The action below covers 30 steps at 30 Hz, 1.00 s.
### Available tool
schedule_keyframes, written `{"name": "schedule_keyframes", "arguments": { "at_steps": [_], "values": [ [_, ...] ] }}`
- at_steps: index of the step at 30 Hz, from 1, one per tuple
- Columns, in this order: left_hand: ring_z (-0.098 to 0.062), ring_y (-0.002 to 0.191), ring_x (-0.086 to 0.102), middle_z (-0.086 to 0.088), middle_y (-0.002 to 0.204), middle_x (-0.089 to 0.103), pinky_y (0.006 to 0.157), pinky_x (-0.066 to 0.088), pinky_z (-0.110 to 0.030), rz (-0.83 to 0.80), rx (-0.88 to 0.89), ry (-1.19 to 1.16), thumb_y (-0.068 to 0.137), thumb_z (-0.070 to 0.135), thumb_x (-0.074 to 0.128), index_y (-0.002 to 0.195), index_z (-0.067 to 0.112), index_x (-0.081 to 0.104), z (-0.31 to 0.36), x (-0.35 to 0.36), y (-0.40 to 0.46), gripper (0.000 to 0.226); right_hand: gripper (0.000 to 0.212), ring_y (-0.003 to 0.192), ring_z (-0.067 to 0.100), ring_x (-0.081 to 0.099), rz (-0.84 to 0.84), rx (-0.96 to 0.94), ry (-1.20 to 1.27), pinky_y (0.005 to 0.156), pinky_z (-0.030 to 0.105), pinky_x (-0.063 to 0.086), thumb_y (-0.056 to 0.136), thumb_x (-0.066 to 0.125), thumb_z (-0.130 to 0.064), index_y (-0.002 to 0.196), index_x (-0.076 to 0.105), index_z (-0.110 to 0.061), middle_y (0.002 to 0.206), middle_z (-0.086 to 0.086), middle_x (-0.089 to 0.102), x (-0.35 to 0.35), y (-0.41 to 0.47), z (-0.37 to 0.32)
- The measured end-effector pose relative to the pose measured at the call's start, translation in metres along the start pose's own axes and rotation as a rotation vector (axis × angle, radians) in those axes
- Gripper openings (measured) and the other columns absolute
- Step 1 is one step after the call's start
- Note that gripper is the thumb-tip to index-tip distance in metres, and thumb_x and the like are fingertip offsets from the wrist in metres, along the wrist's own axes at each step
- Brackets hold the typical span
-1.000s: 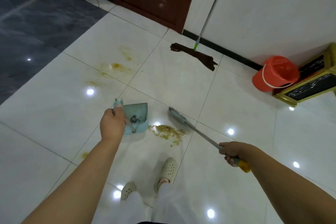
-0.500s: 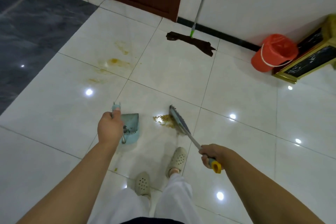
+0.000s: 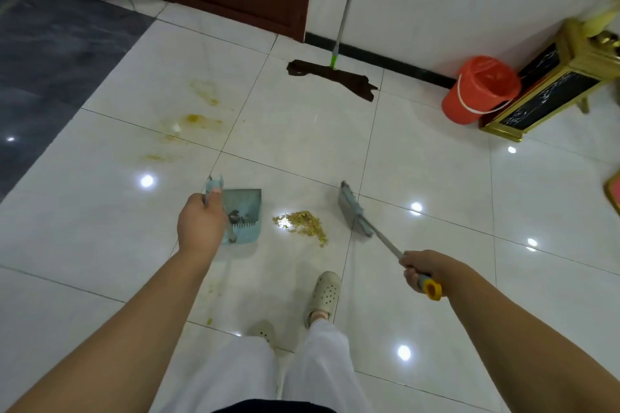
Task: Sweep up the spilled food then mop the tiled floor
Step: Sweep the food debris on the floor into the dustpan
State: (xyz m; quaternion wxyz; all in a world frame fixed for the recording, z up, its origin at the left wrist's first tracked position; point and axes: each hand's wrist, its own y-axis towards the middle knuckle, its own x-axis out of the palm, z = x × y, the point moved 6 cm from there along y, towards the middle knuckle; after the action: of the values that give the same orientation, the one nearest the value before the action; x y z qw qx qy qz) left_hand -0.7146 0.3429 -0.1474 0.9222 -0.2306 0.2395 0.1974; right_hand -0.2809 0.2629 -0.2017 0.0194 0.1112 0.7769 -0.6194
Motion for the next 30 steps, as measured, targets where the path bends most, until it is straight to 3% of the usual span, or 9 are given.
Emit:
{"name": "schedule_keyframes", "arguments": {
  "at_steps": [2,6,14,19,22,30],
  "values": [
    [-0.027,0.063,0.055,-0.006,0.068,0.059,0.066,0.049,-0.040,-0.013,0.001,-0.029,0.096,0.048,0.036,0.076,0.007,0.052,0.000,0.001,0.002,0.048,0.002,0.024,0.011,0.038,-0.004,0.007,0.017,0.030,0.013,0.038,0.098,0.047,-0.004,0.097,0.045,-0.004,0.042,0.007,0.042,-0.007,0.006,-0.007],
    [-0.022,0.055,0.052,-0.004,0.064,0.057,0.058,0.046,-0.035,-0.016,0.044,-0.039,0.096,0.048,0.037,0.072,0.012,0.050,0.002,0.002,0.010,0.045,0.013,0.023,0.011,0.038,0.001,0.040,0.007,0.031,0.013,0.040,0.098,0.046,-0.005,0.086,0.044,-0.001,0.053,0.008,0.040,-0.004,0.022,-0.011],
    [-0.022,0.057,0.052,-0.003,0.066,0.057,0.060,0.046,-0.038,-0.063,0.061,-0.091,0.096,0.049,0.038,0.071,0.017,0.049,0.011,0.015,0.005,0.042,0.008,0.026,0.010,0.040,-0.100,0.125,-0.003,0.033,0.014,0.042,0.097,0.048,-0.006,0.096,0.047,0.002,0.059,0.008,0.042,0.066,0.010,0.015],
    [-0.026,0.062,0.054,-0.007,0.069,0.059,0.064,0.050,-0.042,-0.064,0.071,-0.082,0.096,0.047,0.037,0.073,0.013,0.049,0.016,0.016,0.004,0.043,0.007,0.026,0.010,0.039,-0.154,0.154,0.049,0.034,0.013,0.041,0.097,0.047,-0.007,0.094,0.047,0.000,0.051,0.007,0.043,0.105,-0.002,0.024],
    [-0.028,0.064,0.055,-0.014,0.075,0.060,0.065,0.051,-0.044,-0.052,0.057,-0.086,0.096,0.047,0.038,0.078,0.008,0.051,0.014,0.010,0.007,0.046,0.008,0.026,0.010,0.039,-0.150,0.150,0.063,0.032,0.013,0.040,0.096,0.048,-0.008,0.091,0.047,-0.001,0.044,0.007,0.043,0.103,-0.010,0.028],
    [-0.026,0.060,0.055,-0.004,0.064,0.057,0.061,0.047,-0.033,-0.017,0.034,-0.076,0.096,0.048,0.036,0.073,0.011,0.050,0.011,-0.006,0.009,0.046,0.009,0.025,0.010,0.039,-0.065,0.115,0.163,0.032,0.012,0.040,0.095,0.049,-0.007,0.088,0.046,-0.001,0.047,0.006,0.043,0.073,-0.025,0.034]
  ]
}}
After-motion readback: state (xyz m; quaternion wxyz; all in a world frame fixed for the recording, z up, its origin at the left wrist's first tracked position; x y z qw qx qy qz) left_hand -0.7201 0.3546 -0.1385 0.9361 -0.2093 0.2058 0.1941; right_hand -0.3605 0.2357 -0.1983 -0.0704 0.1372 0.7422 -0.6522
